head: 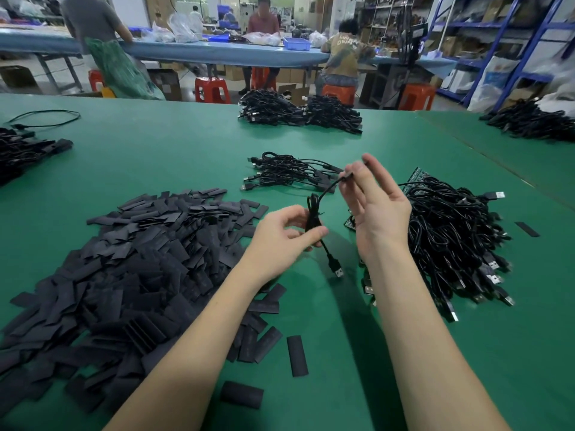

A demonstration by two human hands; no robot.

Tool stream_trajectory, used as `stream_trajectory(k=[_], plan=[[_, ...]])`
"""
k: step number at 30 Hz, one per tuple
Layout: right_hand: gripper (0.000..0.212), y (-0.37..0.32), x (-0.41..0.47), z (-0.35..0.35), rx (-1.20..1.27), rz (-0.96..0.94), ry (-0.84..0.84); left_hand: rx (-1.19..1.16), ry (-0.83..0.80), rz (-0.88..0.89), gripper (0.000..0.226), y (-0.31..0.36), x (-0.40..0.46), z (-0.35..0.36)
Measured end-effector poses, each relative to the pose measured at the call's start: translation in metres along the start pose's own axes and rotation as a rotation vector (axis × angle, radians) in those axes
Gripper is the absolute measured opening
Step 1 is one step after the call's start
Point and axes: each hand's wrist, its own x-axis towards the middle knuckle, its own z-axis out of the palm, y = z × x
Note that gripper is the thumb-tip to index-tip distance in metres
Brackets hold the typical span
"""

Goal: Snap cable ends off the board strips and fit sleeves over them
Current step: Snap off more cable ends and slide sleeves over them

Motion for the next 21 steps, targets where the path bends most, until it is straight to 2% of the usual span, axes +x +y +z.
stream_trajectory(k=[2,5,7,11,15,18,21], plan=[[0.026,-0.001,0.001,-0.001,0.011,-0.015,0.064,0.002,0.045,0.033,0.015,0.004,0.005,-0.001],[0.034,-0.001,0.003,-0.006,-0.038,0.040,0.132,0.165,0.164,0.097,0.025,0.013,0.018,-0.012],[0.038,0.000,0.004,-0.010,-0.098,0.091,0.148,0.358,0.231,0.205,0.027,0.023,0.034,-0.021],[0.028,0.001,0.008,-0.012,-0.177,0.114,0.160,0.935,0.269,0.440,0.022,0.045,0.090,-0.033],[0.015,0.000,0.008,-0.016,-0.225,0.148,0.116,1.376,0.175,0.485,0.032,0.042,0.142,-0.035],[0.012,0.000,0.008,-0.019,-0.253,0.181,0.072,1.701,-0.018,0.395,0.033,0.021,0.160,-0.038],[0.010,0.002,0.006,-0.020,-0.292,0.197,0.033,1.769,-0.119,0.279,0.028,-0.007,0.160,-0.040]])
